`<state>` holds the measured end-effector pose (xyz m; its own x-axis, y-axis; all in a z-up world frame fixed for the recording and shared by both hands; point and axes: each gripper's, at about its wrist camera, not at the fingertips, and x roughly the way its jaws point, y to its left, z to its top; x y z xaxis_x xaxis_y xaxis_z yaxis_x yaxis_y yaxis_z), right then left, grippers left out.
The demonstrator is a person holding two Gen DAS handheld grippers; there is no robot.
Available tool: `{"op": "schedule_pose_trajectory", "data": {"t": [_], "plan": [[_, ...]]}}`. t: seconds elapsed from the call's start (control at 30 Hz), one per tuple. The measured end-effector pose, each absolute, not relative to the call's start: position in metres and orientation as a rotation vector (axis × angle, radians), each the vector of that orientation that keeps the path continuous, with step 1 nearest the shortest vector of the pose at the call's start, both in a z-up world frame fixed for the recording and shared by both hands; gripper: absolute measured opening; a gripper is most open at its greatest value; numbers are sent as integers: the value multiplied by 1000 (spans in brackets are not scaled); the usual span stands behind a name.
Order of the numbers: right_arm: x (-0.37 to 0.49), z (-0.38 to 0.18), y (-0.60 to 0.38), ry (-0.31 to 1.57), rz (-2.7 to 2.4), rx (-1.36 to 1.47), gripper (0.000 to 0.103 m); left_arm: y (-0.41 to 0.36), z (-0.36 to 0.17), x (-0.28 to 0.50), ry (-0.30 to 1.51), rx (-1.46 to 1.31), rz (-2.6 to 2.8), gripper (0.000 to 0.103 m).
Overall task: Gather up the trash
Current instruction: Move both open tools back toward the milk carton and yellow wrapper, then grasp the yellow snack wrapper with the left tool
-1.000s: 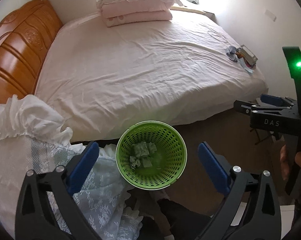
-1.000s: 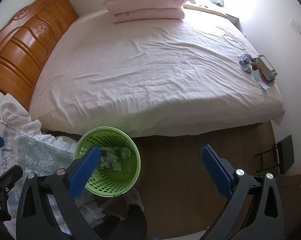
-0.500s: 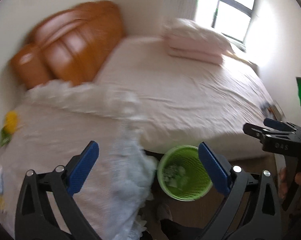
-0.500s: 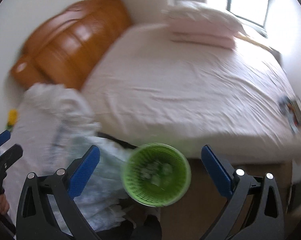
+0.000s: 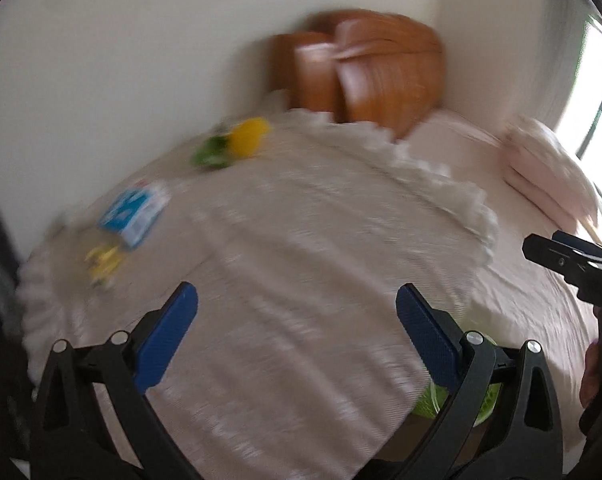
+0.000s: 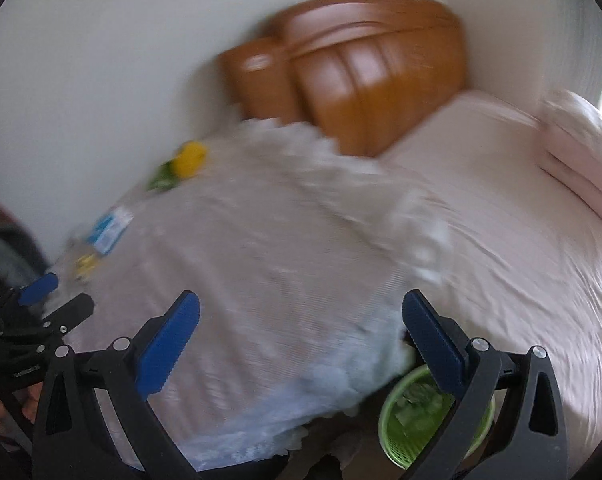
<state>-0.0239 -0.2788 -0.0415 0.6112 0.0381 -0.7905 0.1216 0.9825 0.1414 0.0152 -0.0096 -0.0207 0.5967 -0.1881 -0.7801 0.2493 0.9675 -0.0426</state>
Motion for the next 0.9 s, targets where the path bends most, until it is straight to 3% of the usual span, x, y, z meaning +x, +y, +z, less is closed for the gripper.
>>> {"op": "schedule_pose_trajectory", "data": {"t": [0.5, 0.9], "plan": [[40, -61, -142, 992, 214, 26, 101, 110, -50, 14, 932, -46, 29, 95], [59, -86, -125, 1098, 179, 31, 101, 175, -116, 129, 980, -27, 120, 95]]}}
